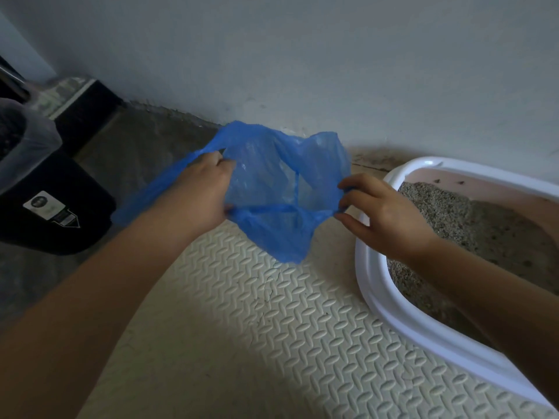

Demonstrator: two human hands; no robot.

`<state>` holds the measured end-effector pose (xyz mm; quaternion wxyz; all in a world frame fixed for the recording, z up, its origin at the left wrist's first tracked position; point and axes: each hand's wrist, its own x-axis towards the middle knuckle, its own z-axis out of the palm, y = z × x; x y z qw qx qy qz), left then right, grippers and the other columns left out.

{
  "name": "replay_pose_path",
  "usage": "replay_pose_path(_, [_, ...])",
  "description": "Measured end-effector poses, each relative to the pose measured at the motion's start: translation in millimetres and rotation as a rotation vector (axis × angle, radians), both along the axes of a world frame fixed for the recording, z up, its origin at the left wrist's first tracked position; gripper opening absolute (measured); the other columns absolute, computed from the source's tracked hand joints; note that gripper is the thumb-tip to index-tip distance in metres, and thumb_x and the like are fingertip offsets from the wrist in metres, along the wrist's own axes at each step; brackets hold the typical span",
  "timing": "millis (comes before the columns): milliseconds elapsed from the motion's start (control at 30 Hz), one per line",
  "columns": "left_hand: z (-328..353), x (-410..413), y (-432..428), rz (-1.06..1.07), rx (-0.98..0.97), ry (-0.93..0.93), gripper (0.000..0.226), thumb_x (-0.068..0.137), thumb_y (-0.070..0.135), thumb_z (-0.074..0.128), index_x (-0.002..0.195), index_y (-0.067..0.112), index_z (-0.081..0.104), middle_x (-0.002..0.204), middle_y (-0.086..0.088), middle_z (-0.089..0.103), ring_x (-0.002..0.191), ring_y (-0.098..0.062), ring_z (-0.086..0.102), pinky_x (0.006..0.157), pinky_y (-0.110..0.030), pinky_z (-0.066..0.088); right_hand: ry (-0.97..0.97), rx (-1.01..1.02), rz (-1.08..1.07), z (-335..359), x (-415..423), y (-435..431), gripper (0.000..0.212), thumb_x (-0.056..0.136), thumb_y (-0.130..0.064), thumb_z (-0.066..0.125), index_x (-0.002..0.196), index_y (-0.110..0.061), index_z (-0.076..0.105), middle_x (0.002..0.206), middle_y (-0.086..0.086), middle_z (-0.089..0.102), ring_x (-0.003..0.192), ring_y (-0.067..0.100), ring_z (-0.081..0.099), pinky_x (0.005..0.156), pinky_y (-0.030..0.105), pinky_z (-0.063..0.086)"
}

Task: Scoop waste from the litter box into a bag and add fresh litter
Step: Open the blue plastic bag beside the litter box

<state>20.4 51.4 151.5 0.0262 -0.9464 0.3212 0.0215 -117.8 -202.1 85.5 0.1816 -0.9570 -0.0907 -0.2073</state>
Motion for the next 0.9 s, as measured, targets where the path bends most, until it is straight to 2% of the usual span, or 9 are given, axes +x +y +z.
replay_pose_path(100, [-3.8, 0.0, 1.1, 0.012, 0.059, -0.030, 0.057, 0.075, 0.016, 0.069, 0.127, 0.007, 0.047, 0.126, -0.014, 0.048, 0.116, -0.035, 0.049, 0.092, -0.042, 0.039, -0.005, -0.012, -0.020, 2.2, -6.5, -10.3, 0.015, 0.086, -0.027, 0.064, 0.088, -0.012, 0.064, 0.114, 0.005, 0.059, 0.101, 0.025, 0.059, 0.077, 0.033, 0.051])
replay_pose_path(233, [-8.7, -3.1, 1.3, 0.008, 0.103, -0.028, 0.052, 0.077, 0.010, 0.066, 0.126, 0.009, 0.046, 0.125, -0.014, 0.049, 0.111, -0.036, 0.054, 0.086, -0.043, 0.044, -0.001, -0.049, -0.018, 2.6, -13.0, -19.8, 0.018, 0.086, -0.030, 0.063, 0.087, -0.012, 0.065, 0.115, 0.006, 0.060, 0.100, 0.023, 0.058, 0.084, 0.019, 0.038])
replay_pose_path(433, [-10.4, -18.3, -4.6, -0.067, 0.052, -0.016, 0.057, 0.079, 0.027, 0.068, 0.130, 0.012, 0.048, 0.143, -0.011, 0.035, 0.119, -0.036, 0.048, 0.097, -0.045, 0.042, 0.011, -0.081, 0.057, -0.9, -20.0, -23.1, 0.014, 0.087, -0.025, 0.063, 0.089, -0.011, 0.064, 0.117, 0.009, 0.058, 0.093, 0.025, 0.060, 0.074, 0.033, 0.050])
replay_pose_path(500, [-8.8, -30.5, -12.2, -0.176, -0.099, -0.051, 0.030, 0.087, 0.030, 0.052, 0.109, 0.010, 0.061, 0.120, -0.011, 0.054, 0.109, -0.035, 0.053, 0.091, -0.042, 0.042, 0.011, -0.091, 0.070, -1.3, -22.7, -22.9, 0.014, 0.088, -0.024, 0.063, 0.090, -0.011, 0.065, 0.117, 0.010, 0.058, 0.093, 0.022, 0.059, 0.075, 0.031, 0.048])
replay_pose_path(567, [-5.2, -44.9, -18.4, -0.221, -0.354, 0.127, 0.026, 0.088, 0.030, 0.038, 0.077, 0.015, 0.056, 0.084, -0.002, 0.058, 0.090, -0.028, 0.058, 0.078, -0.036, 0.042, 0.016, -0.083, 0.073, -2.5, -26.0, -22.9, 0.016, 0.088, -0.026, 0.062, 0.092, -0.011, 0.066, 0.118, 0.010, 0.058, 0.097, 0.021, 0.057, 0.079, 0.031, 0.047])
replay_pose_path(633, [-1.2, -58.0, -23.4, -0.175, -0.557, 0.490, 0.031, 0.088, 0.033, 0.037, 0.078, 0.017, 0.062, 0.085, 0.005, 0.065, 0.092, -0.013, 0.062, 0.083, -0.027, 0.044, 0.028, -0.085, 0.083, -4.2, -29.6, -23.6, 0.019, 0.091, -0.029, 0.058, 0.093, -0.011, 0.067, 0.119, 0.010, 0.058, 0.101, 0.022, 0.055, 0.082, 0.031, 0.046])
replay_pose_path(700, [-3.9, -64.9, -25.1, -0.147, -0.681, 0.671, 0.042, 0.087, 0.042, 0.033, 0.084, 0.022, 0.070, 0.092, 0.005, 0.070, 0.098, -0.009, 0.063, 0.096, -0.028, 0.043, 0.055, -0.092, 0.086, -5.6, -32.7, -24.3, 0.022, 0.092, -0.031, 0.056, 0.095, -0.012, 0.066, 0.120, 0.010, 0.057, 0.103, 0.022, 0.054, 0.084, 0.032, 0.046])
replay_pose_path(800, [-9.4, -65.9, -25.4, -0.083, -0.736, 0.713, 0.053, 0.087, 0.059, 0.032, 0.070, 0.030, 0.073, 0.072, 0.002, 0.069, 0.077, -0.015, 0.065, 0.091, -0.046, 0.046, 0.097, -0.076, 0.074, -5.7, -36.7, -25.5, 0.025, 0.093, -0.034, 0.054, 0.099, -0.013, 0.067, 0.122, 0.008, 0.057, 0.107, 0.020, 0.053, 0.089, 0.030, 0.043])
replay_pose_path(900, [-17.1, -68.0, -28.9, -0.124, -0.588, 0.562, 0.052, 0.070, 0.070, 0.043, 0.069, 0.024, 0.068, 0.091, 0.014, 0.070, 0.081, -0.002, 0.063, 0.086, -0.036, 0.050, 0.142, 0.001, 0.050, -3.3, -42.0, -26.8, 0.037, 0.096, -0.040, 0.042, 0.098, -0.015, 0.069, 0.122, 0.006, 0.057, 0.106, 0.018, 0.053, 0.089, 0.023, 0.037])
